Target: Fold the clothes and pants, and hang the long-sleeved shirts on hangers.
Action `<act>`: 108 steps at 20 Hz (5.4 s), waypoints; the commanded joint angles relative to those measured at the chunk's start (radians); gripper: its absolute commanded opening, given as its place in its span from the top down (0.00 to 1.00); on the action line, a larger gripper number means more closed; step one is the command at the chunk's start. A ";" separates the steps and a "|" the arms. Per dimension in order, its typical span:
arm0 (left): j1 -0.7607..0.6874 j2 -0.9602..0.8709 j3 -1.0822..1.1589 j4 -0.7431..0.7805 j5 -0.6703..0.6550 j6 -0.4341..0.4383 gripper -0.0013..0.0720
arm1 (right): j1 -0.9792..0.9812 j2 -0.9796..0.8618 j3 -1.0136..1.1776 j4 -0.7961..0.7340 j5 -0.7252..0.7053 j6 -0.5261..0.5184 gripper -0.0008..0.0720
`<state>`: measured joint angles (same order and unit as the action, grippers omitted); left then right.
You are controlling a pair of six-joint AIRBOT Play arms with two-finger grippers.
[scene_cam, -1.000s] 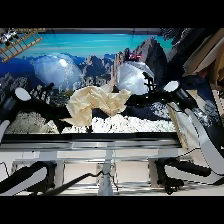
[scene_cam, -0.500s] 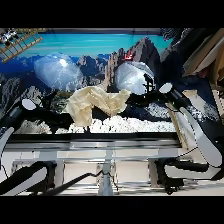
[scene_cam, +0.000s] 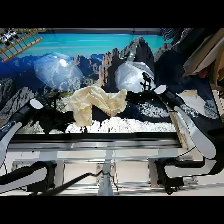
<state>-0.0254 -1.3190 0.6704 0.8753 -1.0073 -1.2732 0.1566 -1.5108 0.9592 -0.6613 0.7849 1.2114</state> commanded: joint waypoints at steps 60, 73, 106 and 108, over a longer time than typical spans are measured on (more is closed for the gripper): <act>0.671 0.229 -0.057 0.301 -0.081 -0.047 0.15 | 0.103 0.418 -0.201 -0.629 0.322 0.286 0.25; 0.671 0.227 -0.063 0.312 -0.031 -0.047 0.15 | 0.357 0.205 -0.150 -0.963 0.163 0.666 0.48; 0.668 -0.022 -0.064 0.167 -0.156 0.130 0.96 | 0.271 0.588 -0.117 -1.036 0.184 0.655 0.97; 0.669 -0.006 -0.053 0.142 -0.174 0.137 0.98 | 0.271 0.598 -0.117 -1.044 0.184 0.655 0.97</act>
<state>0.6434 -1.3151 0.6086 1.0286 -1.1671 -1.1461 0.4294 -0.9245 0.8410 -1.6985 0.9752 1.8660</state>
